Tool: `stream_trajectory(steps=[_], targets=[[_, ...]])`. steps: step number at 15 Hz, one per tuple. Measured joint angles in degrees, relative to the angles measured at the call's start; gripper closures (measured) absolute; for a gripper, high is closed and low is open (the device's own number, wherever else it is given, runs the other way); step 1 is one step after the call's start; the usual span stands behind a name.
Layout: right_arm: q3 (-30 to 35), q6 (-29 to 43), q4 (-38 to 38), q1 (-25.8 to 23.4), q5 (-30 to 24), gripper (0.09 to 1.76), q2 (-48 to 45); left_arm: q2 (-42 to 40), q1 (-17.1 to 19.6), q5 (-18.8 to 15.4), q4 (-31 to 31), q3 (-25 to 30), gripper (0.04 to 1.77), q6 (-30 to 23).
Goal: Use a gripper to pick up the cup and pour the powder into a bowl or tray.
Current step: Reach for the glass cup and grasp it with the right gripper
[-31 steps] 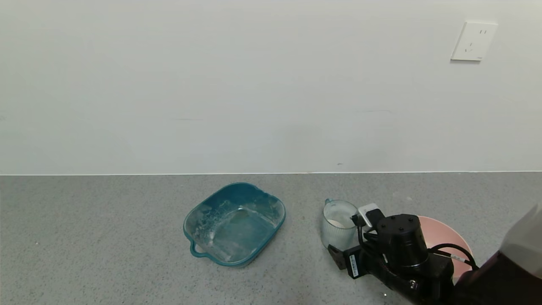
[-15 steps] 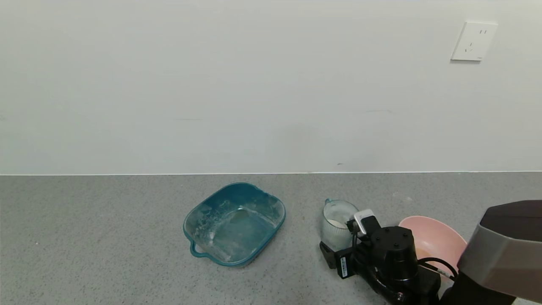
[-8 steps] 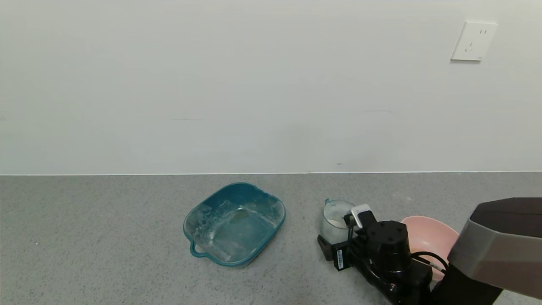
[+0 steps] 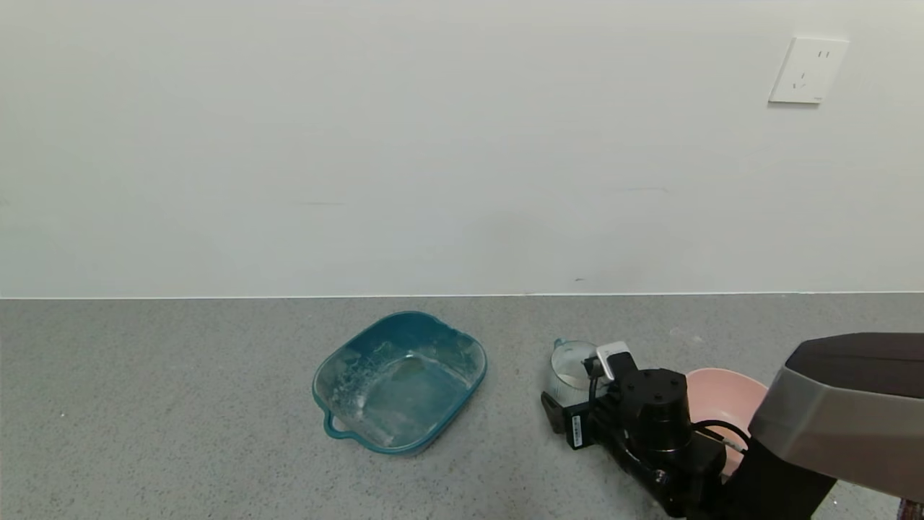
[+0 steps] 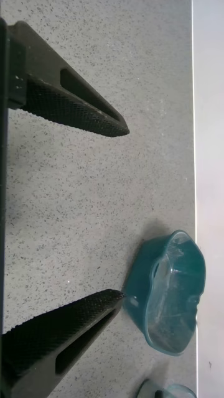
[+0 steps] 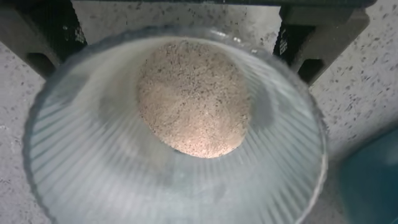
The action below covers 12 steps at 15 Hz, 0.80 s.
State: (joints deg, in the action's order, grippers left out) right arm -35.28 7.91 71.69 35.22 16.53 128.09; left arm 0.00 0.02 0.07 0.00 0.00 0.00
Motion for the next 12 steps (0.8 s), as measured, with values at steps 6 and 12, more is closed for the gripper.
stream_trajectory(steps=[6,12], targets=[[-1.32,-1.61,0.02,-0.09,-0.02,0.14,0.8,0.0,-0.02,0.0,0.0,0.0,0.05,0.0],[-1.99,-1.77,0.05,-0.07,-0.07,0.48,1.1,0.0,-0.02,-0.02,0.0,0.0,0.05,0.0]])
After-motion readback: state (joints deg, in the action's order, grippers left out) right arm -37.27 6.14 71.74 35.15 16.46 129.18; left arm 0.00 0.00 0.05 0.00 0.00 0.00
